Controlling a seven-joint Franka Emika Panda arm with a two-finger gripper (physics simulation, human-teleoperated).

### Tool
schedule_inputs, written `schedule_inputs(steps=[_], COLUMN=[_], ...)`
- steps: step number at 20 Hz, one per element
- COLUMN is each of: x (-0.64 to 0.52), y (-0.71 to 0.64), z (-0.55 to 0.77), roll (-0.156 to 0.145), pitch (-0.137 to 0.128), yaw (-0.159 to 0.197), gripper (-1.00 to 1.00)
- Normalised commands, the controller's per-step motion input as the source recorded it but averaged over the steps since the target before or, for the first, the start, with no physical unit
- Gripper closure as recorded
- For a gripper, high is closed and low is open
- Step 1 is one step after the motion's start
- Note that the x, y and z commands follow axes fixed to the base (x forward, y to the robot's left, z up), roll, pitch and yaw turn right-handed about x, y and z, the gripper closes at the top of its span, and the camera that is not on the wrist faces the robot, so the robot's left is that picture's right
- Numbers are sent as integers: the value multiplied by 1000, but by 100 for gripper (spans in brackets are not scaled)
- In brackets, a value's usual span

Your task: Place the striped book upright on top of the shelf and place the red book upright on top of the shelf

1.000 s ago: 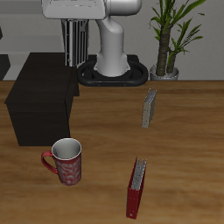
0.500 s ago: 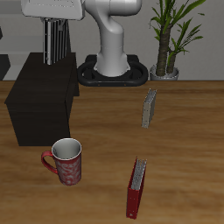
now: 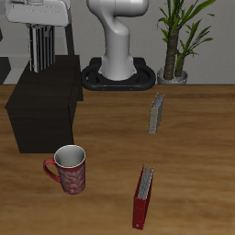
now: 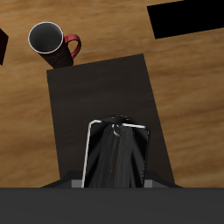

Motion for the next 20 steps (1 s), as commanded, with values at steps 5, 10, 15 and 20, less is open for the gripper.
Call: schedule_inputs(steps=[5,10,15,20], x=[31,52,122,55], y=[-124,-131,-47,26], z=[-193,-143,-228,-77], roll=[-17,-38,-51,-36], pitch=[7,-2,44,12], yaw=[-41,-32,-27,8], gripper=[100,100,-100,-100])
